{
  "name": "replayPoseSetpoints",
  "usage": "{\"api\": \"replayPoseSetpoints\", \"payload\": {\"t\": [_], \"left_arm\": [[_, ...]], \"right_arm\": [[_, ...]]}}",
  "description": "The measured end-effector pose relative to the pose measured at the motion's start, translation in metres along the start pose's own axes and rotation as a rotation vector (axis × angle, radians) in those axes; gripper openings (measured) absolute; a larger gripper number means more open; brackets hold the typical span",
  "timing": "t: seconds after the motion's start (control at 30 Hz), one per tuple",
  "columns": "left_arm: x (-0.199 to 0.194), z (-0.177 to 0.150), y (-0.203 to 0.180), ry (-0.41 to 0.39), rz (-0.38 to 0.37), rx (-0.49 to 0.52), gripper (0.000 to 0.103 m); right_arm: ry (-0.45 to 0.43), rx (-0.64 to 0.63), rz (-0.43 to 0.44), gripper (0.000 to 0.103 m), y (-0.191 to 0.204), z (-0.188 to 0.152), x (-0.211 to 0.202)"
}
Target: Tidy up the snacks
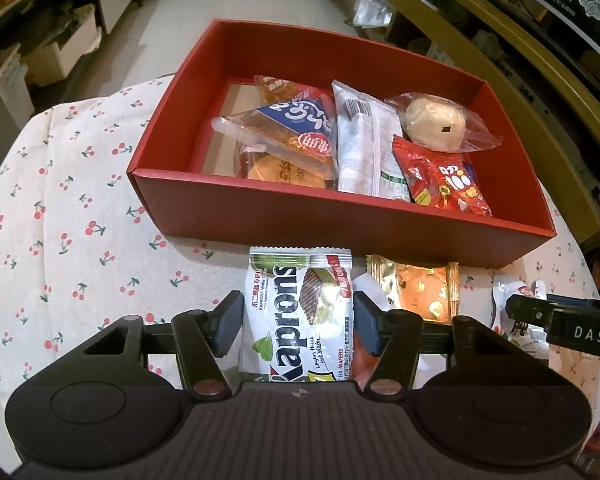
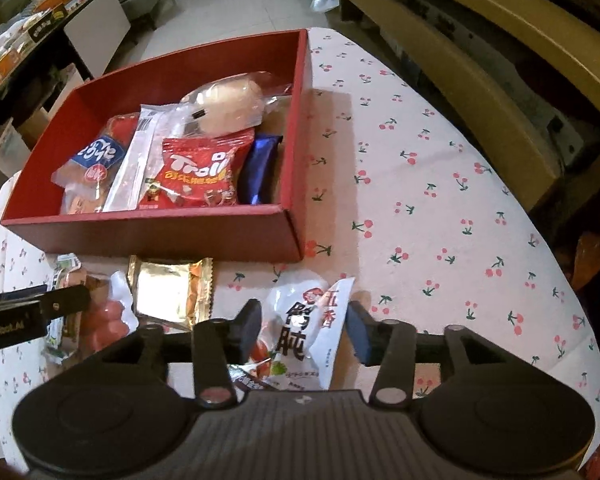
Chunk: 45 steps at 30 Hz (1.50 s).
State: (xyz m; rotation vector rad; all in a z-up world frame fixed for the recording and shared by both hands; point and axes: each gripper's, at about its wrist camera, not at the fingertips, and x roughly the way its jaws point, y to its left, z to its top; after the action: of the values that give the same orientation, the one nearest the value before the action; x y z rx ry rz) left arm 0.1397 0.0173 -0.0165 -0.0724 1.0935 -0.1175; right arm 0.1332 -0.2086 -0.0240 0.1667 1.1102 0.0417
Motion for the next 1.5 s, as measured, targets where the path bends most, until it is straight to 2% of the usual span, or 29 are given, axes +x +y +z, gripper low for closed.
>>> {"api": "replayPoseSetpoints", "payload": {"t": [0.07, 0.23, 0.3, 0.37, 0.57, 1.0, 1.5], "left_arm": [[0.001, 0.000, 0.000, 0.003, 0.002, 0.002, 0.065], [0.004, -0.001, -0.001, 0.009, 0.016, 0.011, 0.065], [0.006, -0.002, -0.002, 0.013, 0.022, 0.017, 0.065], [0.008, -0.003, -0.003, 0.014, 0.028, 0.024, 0.066], [0.006, -0.003, -0.004, 0.011, 0.029, 0.037, 0.065], [-0.018, 0.001, 0.001, -0.050, 0.006, 0.022, 0.065], [-0.036, 0.010, -0.006, -0.104, -0.038, 0.031, 0.065]], "right_arm": [[0.005, 0.008, -0.003, 0.076, 0.004, 0.000, 0.002], [0.033, 0.005, -0.072, 0.079, 0.010, -0.003, 0.020], [0.007, -0.031, -0.101, 0.078, 0.014, -0.006, 0.020], [-0.002, -0.054, -0.092, 0.068, 0.016, -0.007, 0.019], [-0.006, -0.122, -0.082, 0.066, 0.020, -0.011, 0.015], [-0.100, -0.098, 0.019, 0.065, 0.022, -0.012, -0.024], [-0.151, -0.098, 0.077, 0.065, 0.029, -0.003, -0.038]]}}
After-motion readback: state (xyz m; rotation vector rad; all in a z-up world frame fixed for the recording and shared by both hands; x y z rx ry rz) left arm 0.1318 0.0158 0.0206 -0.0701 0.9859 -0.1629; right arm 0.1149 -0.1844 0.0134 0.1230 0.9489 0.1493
